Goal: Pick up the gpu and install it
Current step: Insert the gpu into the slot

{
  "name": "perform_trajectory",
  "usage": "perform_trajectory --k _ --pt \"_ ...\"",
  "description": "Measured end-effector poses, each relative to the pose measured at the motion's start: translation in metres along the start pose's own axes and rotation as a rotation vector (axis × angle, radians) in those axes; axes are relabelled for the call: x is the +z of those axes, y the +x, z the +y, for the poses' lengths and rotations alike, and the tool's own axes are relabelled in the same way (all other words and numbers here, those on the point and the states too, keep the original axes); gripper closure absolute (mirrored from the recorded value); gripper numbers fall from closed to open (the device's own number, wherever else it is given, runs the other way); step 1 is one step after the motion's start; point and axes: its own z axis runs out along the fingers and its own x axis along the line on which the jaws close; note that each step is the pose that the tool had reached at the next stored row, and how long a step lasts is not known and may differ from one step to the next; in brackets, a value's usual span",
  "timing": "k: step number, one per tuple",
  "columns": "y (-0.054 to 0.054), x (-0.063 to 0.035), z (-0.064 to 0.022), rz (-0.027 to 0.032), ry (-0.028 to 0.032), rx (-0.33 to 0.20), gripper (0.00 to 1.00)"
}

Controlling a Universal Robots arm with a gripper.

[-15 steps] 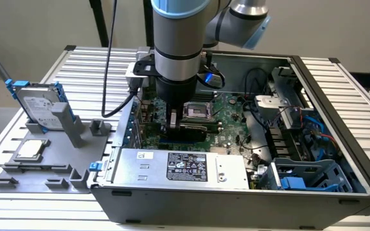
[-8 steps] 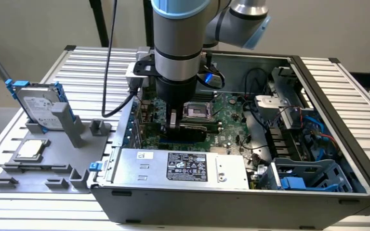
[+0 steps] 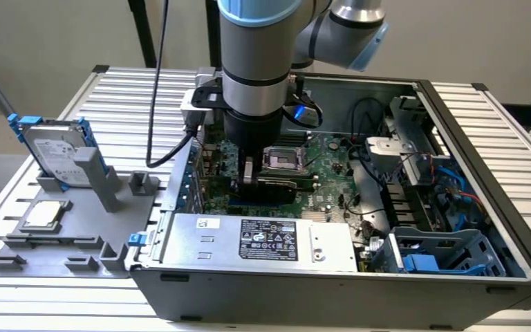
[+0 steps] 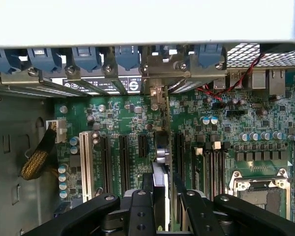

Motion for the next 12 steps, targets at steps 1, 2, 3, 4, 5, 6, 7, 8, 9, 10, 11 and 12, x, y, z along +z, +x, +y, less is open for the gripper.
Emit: perform_trajectory --k 1,2,3,4,5,6,7,8,9,10,11,12 --pt "-0.0001 0.0001 0.0 0.0001 -0.0001 0.001 0.74" --pt "-0.0001 0.0003 0.0 0.0 -0.0003 0.001 0.74" --pt "-0.0001 0.0005 0.0 0.0 -0.0004 0.002 0.74" --pt "-0.0002 0.0007 -0.0001 -0.0001 -0.0005 0.003 0.74" --pt "-0.0002 0.0008 -0.0001 0.0 -0.0006 0.003 0.74" --pt "-0.0003 0.001 -0.0001 -0.0001 -0.0006 0.004 0.74" --pt "-0.0003 0.0012 0.0 0.0 -0.0006 0.005 0.74" --pt "-0.0003 0.0014 0.0 0.0 -0.0006 0.006 0.74" --pt "-0.0002 0.0016 0.0 0.0002 -0.0006 0.006 0.74" --pt "-0.0003 0.0018 -0.0001 0.0003 -0.0007 0.007 0.74" --pt "-0.0003 0.002 -0.0001 0.0004 -0.0007 0.007 0.74" --pt "-0.0003 0.0023 -0.0001 0.0003 -0.0006 0.008 0.74"
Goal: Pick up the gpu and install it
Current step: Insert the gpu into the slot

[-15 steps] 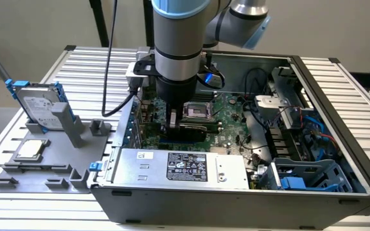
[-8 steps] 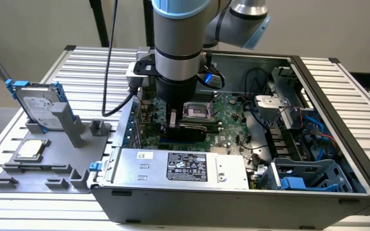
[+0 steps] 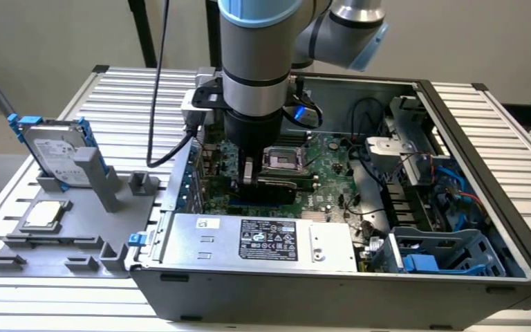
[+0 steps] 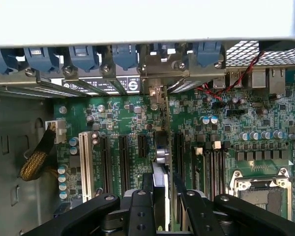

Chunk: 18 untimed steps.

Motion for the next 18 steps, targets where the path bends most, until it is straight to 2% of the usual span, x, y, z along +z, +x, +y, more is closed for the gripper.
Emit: perform_trajectory --k 9,11,18 --pt "0.0001 0.0031 0.0 0.0001 0.0 0.002 0.74" --pt "0.0 0.0043 0.0 -0.0019 0.0005 0.002 0.74" --pt "0.0001 0.0037 0.0 -0.0004 -0.0004 0.002 0.74"
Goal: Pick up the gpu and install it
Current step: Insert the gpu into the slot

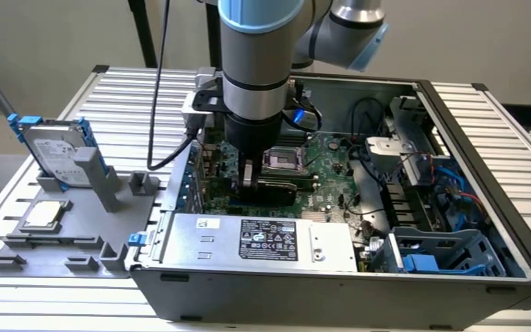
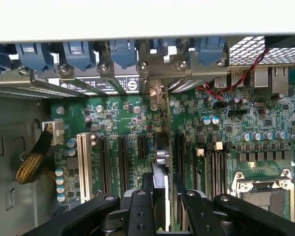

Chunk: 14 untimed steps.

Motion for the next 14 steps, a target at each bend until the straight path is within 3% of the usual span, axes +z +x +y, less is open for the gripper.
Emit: perform_trajectory --k 7,11,12,14 --pt "-0.0001 0.0001 0.0 -0.0004 0.0 0.0 0.74" --pt "0.0 -0.0001 0.0 -0.0001 0.0001 0.0 0.69" --pt "0.0 -0.0007 0.0 0.0002 -0.0001 0.0 0.6" --pt "-0.0002 -0.0041 0.0001 0.0 -0.0001 0.0 0.6"
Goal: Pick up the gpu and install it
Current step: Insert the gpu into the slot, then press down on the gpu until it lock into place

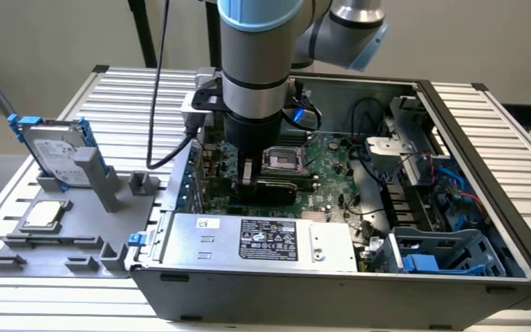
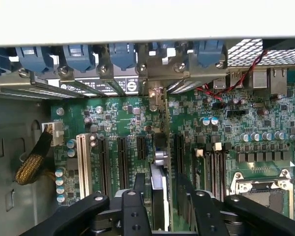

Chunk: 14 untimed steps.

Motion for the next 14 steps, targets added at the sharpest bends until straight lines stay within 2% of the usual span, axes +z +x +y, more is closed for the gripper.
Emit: perform_trajectory --k 10,11,12,14 --pt "-0.002 -0.0444 0.0005 0.0001 -0.0013 0.0 0.62" --pt "-0.003 -0.0482 0.0005 0.0 -0.0014 0.0 0.69" --pt "-0.003 -0.0506 0.0005 -0.0001 -0.0014 0.0 0.69" --pt "-0.003 -0.0514 0.0004 -0.0001 -0.0015 0.0 0.81"
